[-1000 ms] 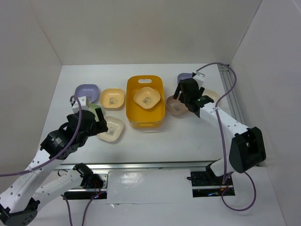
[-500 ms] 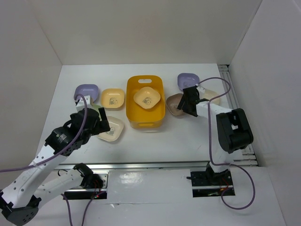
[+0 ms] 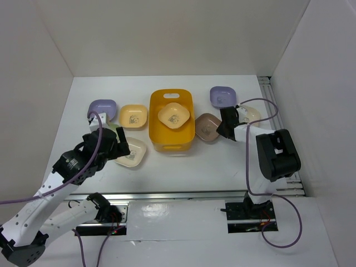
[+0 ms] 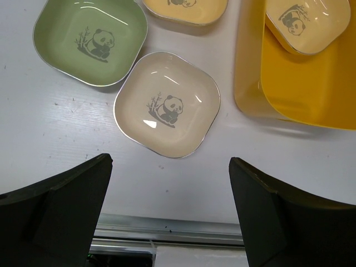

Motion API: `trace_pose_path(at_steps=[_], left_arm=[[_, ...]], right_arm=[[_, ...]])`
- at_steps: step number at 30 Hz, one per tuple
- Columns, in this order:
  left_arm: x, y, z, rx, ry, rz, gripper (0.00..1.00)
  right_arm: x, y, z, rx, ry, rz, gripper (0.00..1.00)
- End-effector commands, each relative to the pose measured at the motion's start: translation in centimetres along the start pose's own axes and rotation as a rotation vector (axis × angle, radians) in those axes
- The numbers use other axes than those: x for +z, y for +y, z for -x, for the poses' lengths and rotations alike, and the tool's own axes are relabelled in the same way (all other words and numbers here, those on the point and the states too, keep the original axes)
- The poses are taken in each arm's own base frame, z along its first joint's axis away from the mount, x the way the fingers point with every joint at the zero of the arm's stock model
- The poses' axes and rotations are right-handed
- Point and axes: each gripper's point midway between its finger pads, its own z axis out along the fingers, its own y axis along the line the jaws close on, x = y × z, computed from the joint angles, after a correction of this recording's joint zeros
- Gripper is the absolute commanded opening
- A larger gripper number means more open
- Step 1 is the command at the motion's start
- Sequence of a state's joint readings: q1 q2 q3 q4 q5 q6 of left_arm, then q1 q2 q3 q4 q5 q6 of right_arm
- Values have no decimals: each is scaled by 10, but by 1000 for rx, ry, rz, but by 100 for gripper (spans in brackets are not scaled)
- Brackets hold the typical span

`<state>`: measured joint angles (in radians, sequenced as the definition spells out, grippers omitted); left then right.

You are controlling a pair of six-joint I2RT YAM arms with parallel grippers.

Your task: Place the plates into the plastic bin on the countertop

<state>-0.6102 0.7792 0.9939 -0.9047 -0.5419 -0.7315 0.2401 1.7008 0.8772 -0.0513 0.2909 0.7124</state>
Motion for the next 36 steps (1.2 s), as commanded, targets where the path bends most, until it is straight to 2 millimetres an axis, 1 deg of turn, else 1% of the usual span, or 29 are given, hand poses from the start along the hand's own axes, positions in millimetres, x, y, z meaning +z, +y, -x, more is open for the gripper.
trace_pose_path(at_steps=[1,2,3,4,6,8,9,10,11,12,15,16,17,18,19,20,21,22,23,25,26,27,28,29,30,31,32,33,36], left_arm=[[-5,-4,14,-9,-47,-24,100],[-5,-4,14,-9,-47,-24,100],[-7,-3,15,-14,-55,-29,100],[-7,-3,15,-14,-55,-30,100],[-7,-3,15,-14,-55,-30,100],[-7,-3,15,-14,-55,-30,100],[-7,-3,15,-14,-55,-30,100],[-7,-3,15,-14,-55,-30,100],[-7,-3,15,-14,-55,-30,100],[-7,-3,15,-14,-55,-30,100],[-7,-3,15,-14,-55,-30,100],[-7,-3,15,-14,-55,-30,100],[-7,-3,15,-14,-55,-30,100],[-7,-3,15,-14,-55,-30,100],[-7,-3,15,-14,-55,-30,100],[-7,-3,15,-14,-55,-30,100],[-7,-3,15,-14,-55,-30,100],[-5,-4,14,-9,-47,-24,100],[-5,-4,14,-9,-47,-24,100],[-3,-4,12,-4,-40,-18,100],[-3,-4,12,-4,-40,-18,100],[-1,-5,11,-8,-33,-14,100],[-1,-5,11,-8,-33,-14,100],[-1,-4,12,-8,-39,-6,100],[-1,-2,11,-4,-33,-1,100],[-1,-3,11,-13,-32,-2,100],[-1,-1,12,-13,-38,6,100],[-1,-1,12,-13,-38,6,100],[-1,1,11,-18,-37,18,100]], right_arm=[[-15,-3,-15,-2,4,-8,8],[-18,-7,-20,-14,9,-20,1],[-23,-7,-14,-2,-20,-32,0],[-27,-7,-14,8,-31,-44,0],[-35,-18,-6,6,-77,-111,0],[-49,-13,8,19,-140,-127,0],[-55,-20,10,-2,-148,-167,0],[-64,-17,30,17,-221,-196,0],[-72,-14,38,14,-251,-204,0],[-83,-14,56,29,-297,-232,0],[-99,-9,80,23,-350,-253,0],[-109,2,91,28,-369,-222,0],[-120,7,103,10,-401,-204,0],[-127,10,111,12,-416,-189,0],[-135,19,117,19,-436,-159,0],[-149,27,133,26,-475,-120,0],[-157,38,137,13,-482,-74,0],[-163,50,147,24,-511,-17,0],[-173,70,152,19,-499,81,0],[-183,101,156,-58,-487,226,0],[-183,132,154,-100,-442,340,0],[-180,145,153,-127,-416,369,0],[-179,162,145,-167,-383,400,0],[-174,170,137,-194,-342,400,0],[-166,187,137,-206,-333,393,0],[-164,198,130,-220,-327,402,0],[-158,202,125,-230,-318,389,0],[-146,207,123,-204,-307,372,0],[-134,220,101,-172,-279,347,0]])
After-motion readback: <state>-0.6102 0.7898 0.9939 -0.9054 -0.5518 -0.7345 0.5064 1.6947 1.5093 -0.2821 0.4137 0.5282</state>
